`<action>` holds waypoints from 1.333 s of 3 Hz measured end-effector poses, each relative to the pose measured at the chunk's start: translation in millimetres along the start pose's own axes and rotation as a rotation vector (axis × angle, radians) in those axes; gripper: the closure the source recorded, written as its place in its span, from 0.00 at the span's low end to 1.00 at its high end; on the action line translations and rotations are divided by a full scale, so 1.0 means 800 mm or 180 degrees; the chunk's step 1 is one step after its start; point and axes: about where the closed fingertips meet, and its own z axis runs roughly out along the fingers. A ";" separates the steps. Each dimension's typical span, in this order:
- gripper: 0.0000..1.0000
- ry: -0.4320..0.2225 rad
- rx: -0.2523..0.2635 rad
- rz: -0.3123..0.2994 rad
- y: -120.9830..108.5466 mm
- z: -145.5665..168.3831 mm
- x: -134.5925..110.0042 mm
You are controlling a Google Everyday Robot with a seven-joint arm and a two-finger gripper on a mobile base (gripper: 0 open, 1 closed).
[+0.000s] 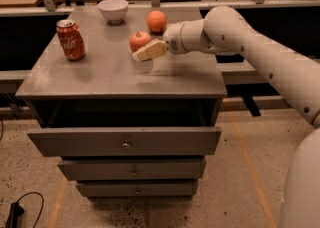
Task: Pick apple
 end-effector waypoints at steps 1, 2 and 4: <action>0.00 -0.0020 -0.0076 -0.0015 0.007 0.028 0.000; 0.26 -0.0102 -0.0220 -0.0027 0.017 0.050 0.003; 0.73 -0.0289 -0.0294 -0.0055 0.029 0.033 0.000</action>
Offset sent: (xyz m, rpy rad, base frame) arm 0.0137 0.0448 -0.0227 0.0493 -0.0065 0.0996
